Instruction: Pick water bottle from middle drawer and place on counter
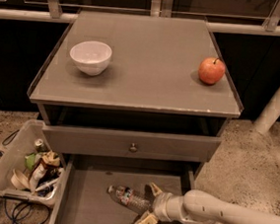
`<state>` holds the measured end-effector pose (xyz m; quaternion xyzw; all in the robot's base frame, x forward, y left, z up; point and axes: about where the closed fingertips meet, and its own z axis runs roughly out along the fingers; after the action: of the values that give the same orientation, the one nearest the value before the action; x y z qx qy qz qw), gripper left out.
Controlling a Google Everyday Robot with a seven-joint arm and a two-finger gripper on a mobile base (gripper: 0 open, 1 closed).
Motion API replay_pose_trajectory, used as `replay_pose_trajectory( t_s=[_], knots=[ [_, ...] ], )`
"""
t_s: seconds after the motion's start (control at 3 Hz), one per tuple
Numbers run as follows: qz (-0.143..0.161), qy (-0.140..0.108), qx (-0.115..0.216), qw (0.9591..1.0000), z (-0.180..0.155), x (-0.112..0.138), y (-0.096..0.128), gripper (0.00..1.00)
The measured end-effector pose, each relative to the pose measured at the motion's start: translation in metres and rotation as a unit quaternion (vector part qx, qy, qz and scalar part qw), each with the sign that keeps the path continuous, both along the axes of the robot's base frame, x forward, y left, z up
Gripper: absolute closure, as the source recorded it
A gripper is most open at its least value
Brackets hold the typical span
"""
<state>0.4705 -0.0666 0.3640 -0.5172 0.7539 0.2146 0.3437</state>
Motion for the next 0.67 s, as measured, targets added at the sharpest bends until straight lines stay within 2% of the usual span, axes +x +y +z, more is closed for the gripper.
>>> replay_pose_trajectory(
  t_s=[0.33,0.67],
  knots=[
    [0.000,0.001,0.000,1.0000,-0.0006,-0.0004,0.0003,0.18],
    [0.000,0.001,0.000,1.0000,-0.0006,-0.0004,0.0003,0.41]
  ],
)
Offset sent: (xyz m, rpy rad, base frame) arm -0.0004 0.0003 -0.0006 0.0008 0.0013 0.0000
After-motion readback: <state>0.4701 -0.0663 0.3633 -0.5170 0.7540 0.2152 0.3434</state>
